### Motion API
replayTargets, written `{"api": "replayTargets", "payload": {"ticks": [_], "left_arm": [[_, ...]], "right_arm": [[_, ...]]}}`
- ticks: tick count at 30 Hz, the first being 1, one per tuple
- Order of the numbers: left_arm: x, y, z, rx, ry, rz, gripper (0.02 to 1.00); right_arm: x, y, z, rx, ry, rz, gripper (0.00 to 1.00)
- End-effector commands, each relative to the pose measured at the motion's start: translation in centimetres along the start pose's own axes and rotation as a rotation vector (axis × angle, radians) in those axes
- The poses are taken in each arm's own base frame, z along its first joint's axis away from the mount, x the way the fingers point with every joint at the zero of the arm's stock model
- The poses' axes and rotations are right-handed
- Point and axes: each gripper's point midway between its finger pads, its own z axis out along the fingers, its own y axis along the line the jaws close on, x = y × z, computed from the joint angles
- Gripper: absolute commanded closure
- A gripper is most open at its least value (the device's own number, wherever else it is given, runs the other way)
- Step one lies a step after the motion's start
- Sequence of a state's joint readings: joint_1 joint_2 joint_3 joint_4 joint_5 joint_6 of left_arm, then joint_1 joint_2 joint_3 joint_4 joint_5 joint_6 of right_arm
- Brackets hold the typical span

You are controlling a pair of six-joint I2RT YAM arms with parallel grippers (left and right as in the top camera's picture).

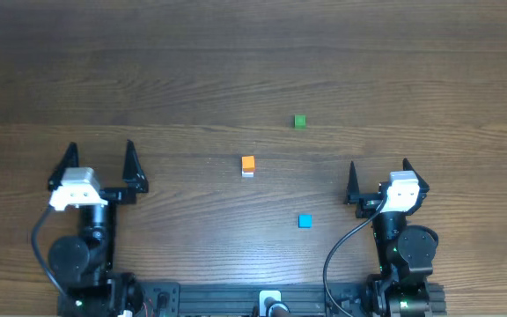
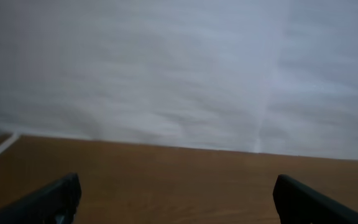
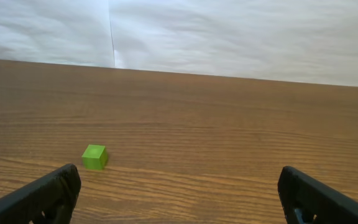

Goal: Stack Cubes

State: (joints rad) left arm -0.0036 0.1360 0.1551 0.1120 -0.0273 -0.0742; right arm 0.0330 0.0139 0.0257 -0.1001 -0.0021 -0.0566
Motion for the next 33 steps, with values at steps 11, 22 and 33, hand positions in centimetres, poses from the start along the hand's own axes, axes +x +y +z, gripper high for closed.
{"api": "replayTargets", "payload": {"ticks": [11, 22, 33], "left_arm": [[4.6, -0.4, -0.6, 0.05, 0.032, 0.076, 0.018], [9.1, -0.4, -1.2, 0.063, 0.215, 0.062, 0.018], [9.1, -0.5, -1.2, 0.067, 0.215, 0.063, 0.018]], "right_arm": [[0.2, 0.0, 0.0, -0.001, -0.002, 0.0, 0.007], [0.2, 0.0, 0.0, -0.001, -0.002, 0.0, 0.007], [0.2, 0.0, 0.0, -0.001, -0.002, -0.001, 0.009]]}}
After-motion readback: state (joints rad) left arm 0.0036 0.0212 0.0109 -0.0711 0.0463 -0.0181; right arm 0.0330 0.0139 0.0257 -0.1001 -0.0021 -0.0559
